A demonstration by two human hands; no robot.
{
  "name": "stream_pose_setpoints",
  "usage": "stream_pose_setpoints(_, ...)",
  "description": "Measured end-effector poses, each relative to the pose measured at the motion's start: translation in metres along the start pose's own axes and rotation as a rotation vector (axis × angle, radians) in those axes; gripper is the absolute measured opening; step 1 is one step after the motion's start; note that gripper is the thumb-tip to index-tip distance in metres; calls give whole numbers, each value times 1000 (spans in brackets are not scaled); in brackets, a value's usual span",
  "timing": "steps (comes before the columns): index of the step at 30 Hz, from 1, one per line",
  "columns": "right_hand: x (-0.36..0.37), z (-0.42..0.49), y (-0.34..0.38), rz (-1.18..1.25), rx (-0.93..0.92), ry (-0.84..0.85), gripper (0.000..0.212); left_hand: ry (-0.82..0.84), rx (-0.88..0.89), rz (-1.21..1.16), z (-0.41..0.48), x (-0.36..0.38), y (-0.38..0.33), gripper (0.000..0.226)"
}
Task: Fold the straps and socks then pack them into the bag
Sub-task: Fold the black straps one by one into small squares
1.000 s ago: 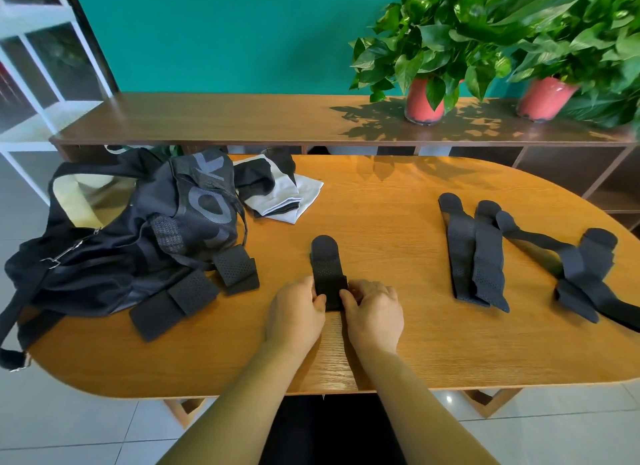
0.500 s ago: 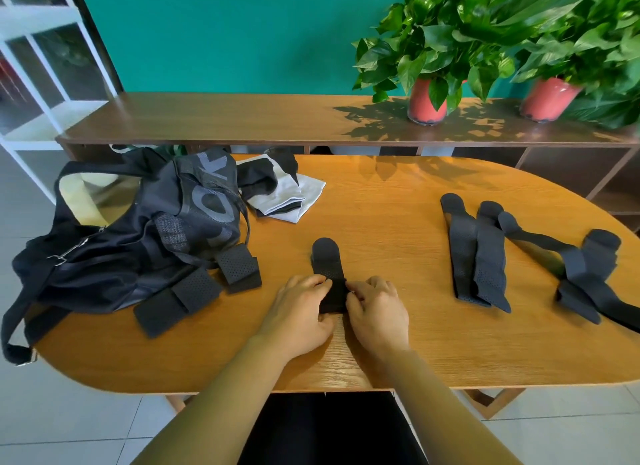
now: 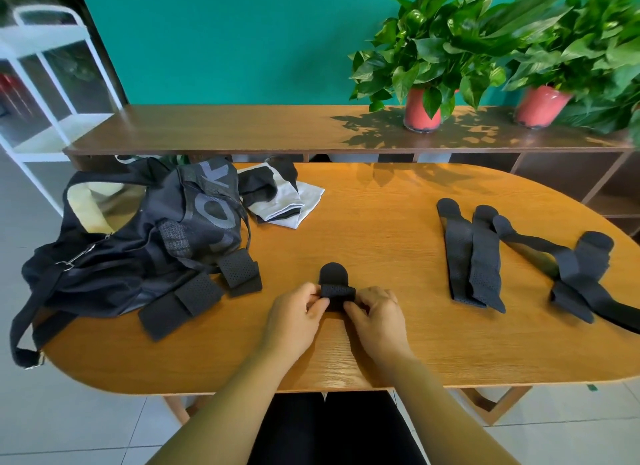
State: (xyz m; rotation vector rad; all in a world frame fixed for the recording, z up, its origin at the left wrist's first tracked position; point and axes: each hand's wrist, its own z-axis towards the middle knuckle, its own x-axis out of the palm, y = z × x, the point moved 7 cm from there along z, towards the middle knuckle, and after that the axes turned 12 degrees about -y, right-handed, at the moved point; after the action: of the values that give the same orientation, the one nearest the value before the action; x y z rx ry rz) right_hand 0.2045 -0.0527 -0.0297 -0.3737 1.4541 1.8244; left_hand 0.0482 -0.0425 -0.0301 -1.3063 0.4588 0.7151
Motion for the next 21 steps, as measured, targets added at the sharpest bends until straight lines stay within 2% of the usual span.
stream_pose_setpoints(3,3,4,-1,-28,57,-39,16,-92,-8,36,4,-3,-4,11)
stream_pose_setpoints(7,4,7,-1,-72,101,-72,19,-123,-23,58,8,-2,-3,13)
stream_pose_setpoints(17,6,10,4,-164,105,-93,25,-111,-70,88,18,8,7,31)
stream_pose_setpoints(21,3,13,6,-184,122,-118,27,-109,-98,96,23,9,8,29)
